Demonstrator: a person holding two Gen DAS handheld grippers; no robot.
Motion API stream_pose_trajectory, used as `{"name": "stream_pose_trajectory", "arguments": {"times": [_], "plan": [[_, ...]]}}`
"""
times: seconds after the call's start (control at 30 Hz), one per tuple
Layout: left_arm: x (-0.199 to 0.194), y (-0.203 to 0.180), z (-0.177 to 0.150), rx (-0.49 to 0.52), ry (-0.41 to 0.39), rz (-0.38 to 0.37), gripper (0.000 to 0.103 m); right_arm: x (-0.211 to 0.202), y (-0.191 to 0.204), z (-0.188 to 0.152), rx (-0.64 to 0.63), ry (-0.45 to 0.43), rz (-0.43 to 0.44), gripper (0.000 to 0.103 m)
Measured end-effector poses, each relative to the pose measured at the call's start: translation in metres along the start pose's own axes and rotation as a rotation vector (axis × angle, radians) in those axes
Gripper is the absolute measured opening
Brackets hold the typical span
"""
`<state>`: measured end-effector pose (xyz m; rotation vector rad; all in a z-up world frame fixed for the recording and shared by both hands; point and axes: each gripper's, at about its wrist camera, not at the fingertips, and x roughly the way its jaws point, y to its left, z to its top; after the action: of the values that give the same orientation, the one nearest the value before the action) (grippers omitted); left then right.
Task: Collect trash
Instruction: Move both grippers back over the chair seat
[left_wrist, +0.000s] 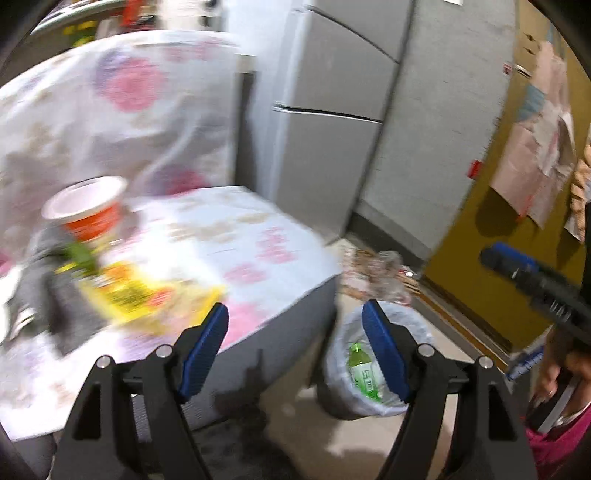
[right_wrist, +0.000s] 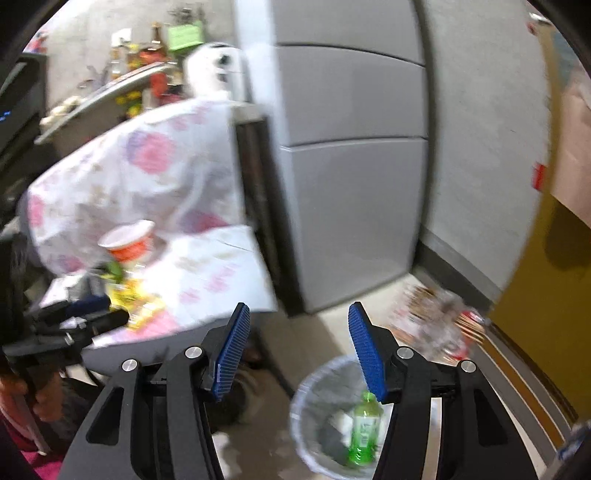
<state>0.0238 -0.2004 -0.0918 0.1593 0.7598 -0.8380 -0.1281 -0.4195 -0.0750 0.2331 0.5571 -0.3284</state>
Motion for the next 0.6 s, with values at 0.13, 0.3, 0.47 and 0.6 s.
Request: {"name": "stream_pose_trajectory", "arguments": {"times": [0.13,0.3,0.47,0.6], "plan": [[-0.031,0.037,-0.017,-0.056,0.002,0.115,0.074,0.016,0.056,0.014,-0.069,0.012,0.124,0.057],[-0.064,0.095,-0.036,-0.154,-0.009,0.235,0.076,0.048,0.132,0.014,-0.171,0.065,0.27,0.057],[-0.091,0.153,-0.05,-0.238,-0.03,0.389,0.076,0.076,0.193,0.012,-0.267,0.118,0.376,0.057],[-0.108,0.19,-0.053,-0.31,-0.051,0.48,0.076,0.104,0.229,0.016,-0.326,0.16,0.429,0.057]]}}
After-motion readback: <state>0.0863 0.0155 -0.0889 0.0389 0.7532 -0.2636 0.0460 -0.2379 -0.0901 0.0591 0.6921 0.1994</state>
